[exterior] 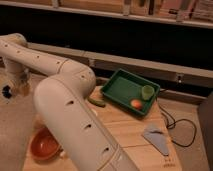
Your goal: Place brush in metal cup
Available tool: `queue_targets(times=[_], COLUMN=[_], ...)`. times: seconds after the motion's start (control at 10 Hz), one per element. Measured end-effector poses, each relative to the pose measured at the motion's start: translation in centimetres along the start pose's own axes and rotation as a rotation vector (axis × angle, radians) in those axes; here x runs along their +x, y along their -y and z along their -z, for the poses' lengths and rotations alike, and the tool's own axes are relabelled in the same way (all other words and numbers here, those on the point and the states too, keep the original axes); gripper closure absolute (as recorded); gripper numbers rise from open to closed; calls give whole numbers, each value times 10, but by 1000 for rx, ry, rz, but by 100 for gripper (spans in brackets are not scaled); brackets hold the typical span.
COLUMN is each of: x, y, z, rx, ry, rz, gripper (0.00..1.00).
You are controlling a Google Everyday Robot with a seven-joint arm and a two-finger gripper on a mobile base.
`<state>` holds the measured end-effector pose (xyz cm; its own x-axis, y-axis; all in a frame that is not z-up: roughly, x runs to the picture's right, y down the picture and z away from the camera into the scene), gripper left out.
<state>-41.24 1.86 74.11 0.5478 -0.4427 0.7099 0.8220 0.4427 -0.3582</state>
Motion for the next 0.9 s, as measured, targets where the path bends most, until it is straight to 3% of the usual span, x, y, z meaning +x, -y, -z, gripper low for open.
queue_targets(times=[0.5, 0.9], x=[-6, -15], y=[4, 4], z=[-5, -14], rx=[-15, -7], ry=[13, 20], rz=[0, -36], gripper=[100, 100])
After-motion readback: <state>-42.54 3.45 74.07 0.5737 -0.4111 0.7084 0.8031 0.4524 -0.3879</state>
